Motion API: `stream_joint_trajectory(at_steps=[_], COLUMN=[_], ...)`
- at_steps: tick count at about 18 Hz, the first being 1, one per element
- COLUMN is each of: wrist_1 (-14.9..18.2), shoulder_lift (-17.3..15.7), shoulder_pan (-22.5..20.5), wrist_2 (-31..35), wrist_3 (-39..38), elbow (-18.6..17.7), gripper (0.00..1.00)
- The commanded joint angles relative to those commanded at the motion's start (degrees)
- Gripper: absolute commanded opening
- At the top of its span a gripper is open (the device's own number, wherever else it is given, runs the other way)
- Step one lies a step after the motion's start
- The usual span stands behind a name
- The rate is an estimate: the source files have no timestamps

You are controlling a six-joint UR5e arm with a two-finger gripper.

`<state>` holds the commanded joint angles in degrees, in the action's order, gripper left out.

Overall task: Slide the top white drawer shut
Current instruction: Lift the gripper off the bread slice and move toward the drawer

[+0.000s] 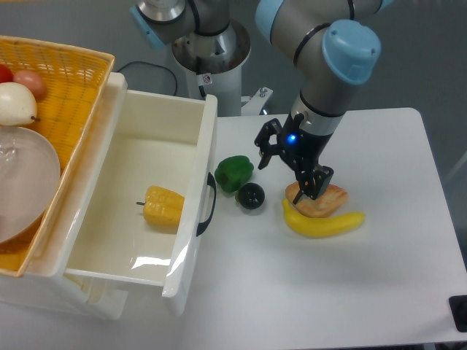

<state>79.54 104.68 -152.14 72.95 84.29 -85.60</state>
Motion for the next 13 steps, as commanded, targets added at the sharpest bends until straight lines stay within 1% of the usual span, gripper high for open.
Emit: stream_joint_trajectory(at_steps=[6, 10, 12, 13], wrist_1=[-0.2, -1.0, -2.0, -2.0], shoulder_lift=[0.4, 0.5, 0.8, 0.8], shoulder_pan=[-0.5, -0.4, -1.1, -1.6], wrist_2=[-0.1, 0.0, 0.0, 0.0], wrist_3=[0.0, -0.5, -0.6, -0.9], elbow=[-0.4, -2.5, -3.3, -3.4], gripper=[1.0, 1.0, 1.0, 1.0])
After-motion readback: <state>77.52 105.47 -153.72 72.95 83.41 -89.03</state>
